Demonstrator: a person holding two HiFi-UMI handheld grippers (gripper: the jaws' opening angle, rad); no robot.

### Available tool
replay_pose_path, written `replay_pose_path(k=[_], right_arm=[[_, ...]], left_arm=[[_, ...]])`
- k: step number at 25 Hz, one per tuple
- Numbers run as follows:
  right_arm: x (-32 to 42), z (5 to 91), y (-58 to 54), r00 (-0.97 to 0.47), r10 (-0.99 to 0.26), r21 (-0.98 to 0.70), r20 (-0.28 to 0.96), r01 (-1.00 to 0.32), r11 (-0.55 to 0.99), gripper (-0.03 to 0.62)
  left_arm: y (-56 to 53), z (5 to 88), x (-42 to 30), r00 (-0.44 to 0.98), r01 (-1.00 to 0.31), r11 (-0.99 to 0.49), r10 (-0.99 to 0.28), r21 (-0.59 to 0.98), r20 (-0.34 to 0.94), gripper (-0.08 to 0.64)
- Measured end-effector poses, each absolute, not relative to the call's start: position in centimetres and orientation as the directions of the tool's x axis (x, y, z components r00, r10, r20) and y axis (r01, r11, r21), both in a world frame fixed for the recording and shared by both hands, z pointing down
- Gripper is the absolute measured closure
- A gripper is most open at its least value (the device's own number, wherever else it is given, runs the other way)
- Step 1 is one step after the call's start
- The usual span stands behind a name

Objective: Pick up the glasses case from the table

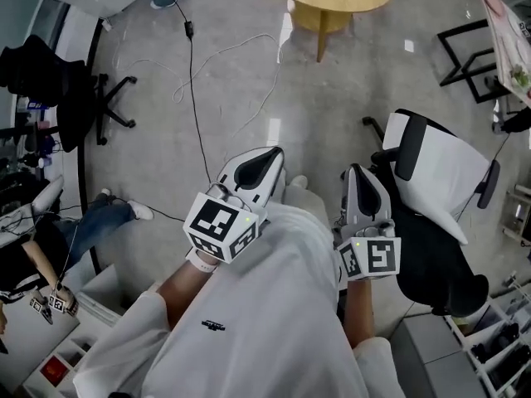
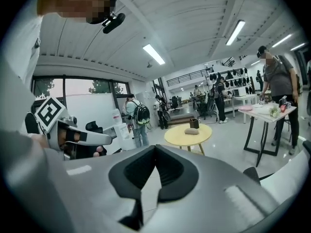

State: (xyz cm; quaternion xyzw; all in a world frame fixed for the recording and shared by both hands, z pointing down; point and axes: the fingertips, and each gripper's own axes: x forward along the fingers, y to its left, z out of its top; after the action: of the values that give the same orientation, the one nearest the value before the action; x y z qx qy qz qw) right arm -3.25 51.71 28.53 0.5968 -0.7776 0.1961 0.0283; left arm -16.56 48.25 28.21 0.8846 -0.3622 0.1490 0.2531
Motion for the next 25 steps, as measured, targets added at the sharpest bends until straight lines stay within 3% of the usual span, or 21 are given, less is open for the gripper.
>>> replay_pose_path(k=[11,25], right_arm=[[-8.4,24.6,45.9,-0.278,-0.932,-0.191,0.234,-0.953,0.236,0.581],[-12.7,25.8,42.1,-0.225,-0.937,-0.241,0.266,-0.957,0.162,0.581]], left_arm=[[41.8,25.2,-22.9,0.676,-0.736,-0.571,-0.652,0.364,0.343,0.552],[36.9,25.2,-26.3,0.713,-0.701,-0.608,-0.618,0.373,0.332,0.552]])
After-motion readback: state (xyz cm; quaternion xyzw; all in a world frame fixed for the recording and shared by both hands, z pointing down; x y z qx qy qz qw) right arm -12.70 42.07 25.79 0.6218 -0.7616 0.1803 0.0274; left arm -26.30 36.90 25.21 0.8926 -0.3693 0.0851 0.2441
